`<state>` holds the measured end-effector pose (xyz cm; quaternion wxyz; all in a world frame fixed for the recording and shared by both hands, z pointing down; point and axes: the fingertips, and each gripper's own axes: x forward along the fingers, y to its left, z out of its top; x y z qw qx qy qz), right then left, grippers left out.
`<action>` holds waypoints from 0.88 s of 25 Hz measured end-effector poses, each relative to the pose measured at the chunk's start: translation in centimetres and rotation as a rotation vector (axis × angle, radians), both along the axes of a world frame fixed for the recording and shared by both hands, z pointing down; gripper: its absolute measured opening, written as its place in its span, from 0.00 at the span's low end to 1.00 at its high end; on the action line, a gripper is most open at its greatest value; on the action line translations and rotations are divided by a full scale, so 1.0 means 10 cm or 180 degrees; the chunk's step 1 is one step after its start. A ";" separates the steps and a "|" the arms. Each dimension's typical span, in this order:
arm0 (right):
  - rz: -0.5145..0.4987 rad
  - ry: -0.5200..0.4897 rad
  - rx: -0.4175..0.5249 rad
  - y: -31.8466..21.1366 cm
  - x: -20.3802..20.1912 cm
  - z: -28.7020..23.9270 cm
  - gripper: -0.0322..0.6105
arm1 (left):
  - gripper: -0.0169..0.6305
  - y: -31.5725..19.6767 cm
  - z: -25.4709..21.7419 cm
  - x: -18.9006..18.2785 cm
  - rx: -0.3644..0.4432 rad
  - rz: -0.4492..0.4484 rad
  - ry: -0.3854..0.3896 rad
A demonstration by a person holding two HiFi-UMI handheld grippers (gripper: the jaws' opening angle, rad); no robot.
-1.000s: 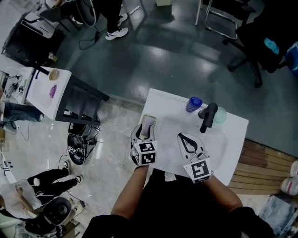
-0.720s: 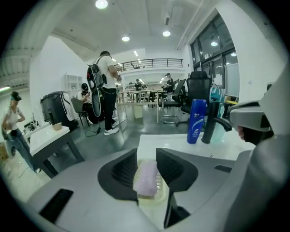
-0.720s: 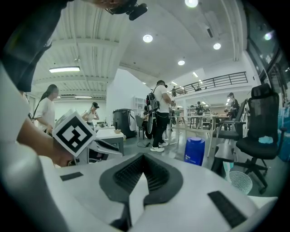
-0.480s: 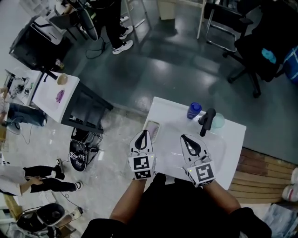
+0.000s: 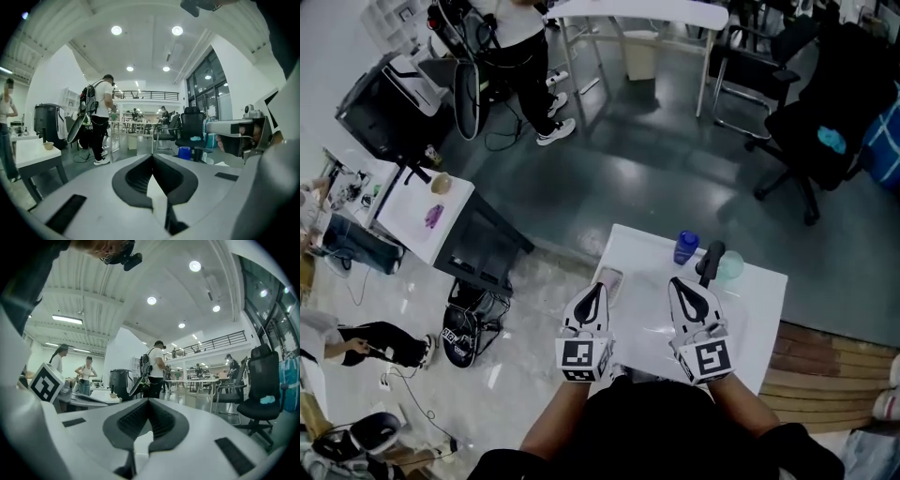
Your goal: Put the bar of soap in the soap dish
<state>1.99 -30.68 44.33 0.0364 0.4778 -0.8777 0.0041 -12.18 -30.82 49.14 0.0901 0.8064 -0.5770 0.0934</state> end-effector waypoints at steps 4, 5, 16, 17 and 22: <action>0.0051 0.0082 0.0119 0.01 0.01 -0.07 0.08 | 0.06 0.03 -0.04 -0.01 0.0051 -0.0021 -0.0011; 0.0052 0.0088 0.0125 0.01 0.01 -0.08 0.08 | 0.06 0.03 -0.04 -0.02 0.0058 -0.0030 -0.0016; 0.0055 0.0070 0.0028 0.04 0.01 0.01 0.08 | 0.06 0.03 0.03 -0.16 -0.0053 -0.0139 -0.0090; 0.0061 0.0060 0.0036 0.04 0.00 0.01 0.08 | 0.06 0.03 0.03 -0.16 -0.0063 -0.0134 -0.0090; 0.0038 0.0117 0.0026 0.05 -0.04 0.02 0.08 | 0.06 0.06 0.03 -0.15 -0.0080 -0.0106 -0.0089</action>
